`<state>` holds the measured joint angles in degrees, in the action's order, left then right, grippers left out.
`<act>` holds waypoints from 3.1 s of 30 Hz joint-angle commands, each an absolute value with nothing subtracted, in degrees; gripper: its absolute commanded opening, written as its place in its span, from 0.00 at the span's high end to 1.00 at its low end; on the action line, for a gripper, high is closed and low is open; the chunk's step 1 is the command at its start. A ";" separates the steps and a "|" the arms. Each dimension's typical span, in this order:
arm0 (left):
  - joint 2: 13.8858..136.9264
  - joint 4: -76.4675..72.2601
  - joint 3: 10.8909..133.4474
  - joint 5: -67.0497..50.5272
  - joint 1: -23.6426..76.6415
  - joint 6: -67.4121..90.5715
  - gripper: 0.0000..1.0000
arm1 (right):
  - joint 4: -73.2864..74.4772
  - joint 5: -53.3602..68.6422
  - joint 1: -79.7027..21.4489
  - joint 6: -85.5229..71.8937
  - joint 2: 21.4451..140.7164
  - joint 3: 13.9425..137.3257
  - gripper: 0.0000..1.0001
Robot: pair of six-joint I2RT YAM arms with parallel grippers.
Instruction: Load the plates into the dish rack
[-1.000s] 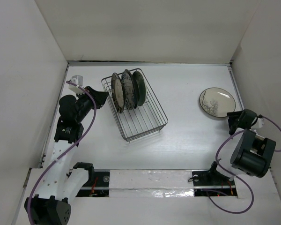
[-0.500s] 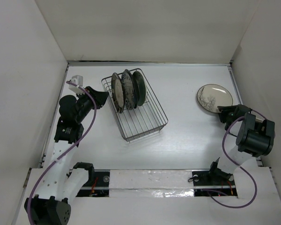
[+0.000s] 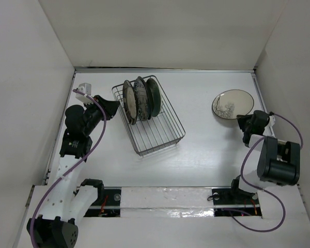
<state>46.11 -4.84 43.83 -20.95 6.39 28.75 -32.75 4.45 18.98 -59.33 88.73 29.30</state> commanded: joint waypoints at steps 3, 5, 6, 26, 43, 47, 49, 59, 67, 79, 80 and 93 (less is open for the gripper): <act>45.79 -7.03 44.47 -20.92 6.68 28.04 0.84 | -29.28 -9.73 11.80 -47.93 71.39 32.78 1.00; 46.40 -7.12 44.65 -21.27 6.68 28.12 0.84 | -26.47 -12.29 9.07 -45.10 65.78 35.75 1.00; 46.49 -7.21 44.47 -21.44 6.68 28.21 0.84 | -25.76 -13.52 5.92 -41.96 64.52 37.08 1.00; 45.96 -6.68 45.00 -21.09 6.68 27.68 0.82 | -5.82 -27.06 -29.00 -16.00 83.13 77.60 1.00; 45.35 -7.12 44.30 -21.19 6.68 27.95 0.81 | 1.93 -35.05 -39.20 -11.43 93.87 88.77 1.00; 46.05 -7.03 44.65 -21.70 6.68 27.95 0.81 | 3.59 -36.30 -39.99 -10.46 95.79 90.43 1.00; 45.27 -7.38 44.12 -21.80 6.68 27.95 0.81 | 4.30 -37.17 -41.30 -10.11 97.73 91.49 1.00; 45.61 -6.50 44.74 -20.65 6.68 27.60 0.81 | 8.43 -43.94 -46.05 -7.91 105.99 96.50 1.00; 45.79 -6.85 44.56 -21.79 6.68 27.86 0.81 | 9.23 -46.40 -47.90 -9.40 108.37 96.59 0.92; 45.35 -7.29 44.30 -21.54 6.68 27.95 0.81 | 4.49 -45.62 -47.90 -11.78 97.93 89.31 0.41; 46.05 -7.29 44.47 -21.88 6.68 27.95 0.81 | 3.70 -45.18 -47.90 -11.86 96.78 87.73 0.40; 44.48 -13.26 42.80 -30.15 6.68 28.12 0.59 | -13.98 -44.55 -44.39 -14.05 57.28 48.19 1.00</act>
<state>46.26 -7.16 43.62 -26.57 6.39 28.36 -7.40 -42.65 -45.52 -11.81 65.25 54.48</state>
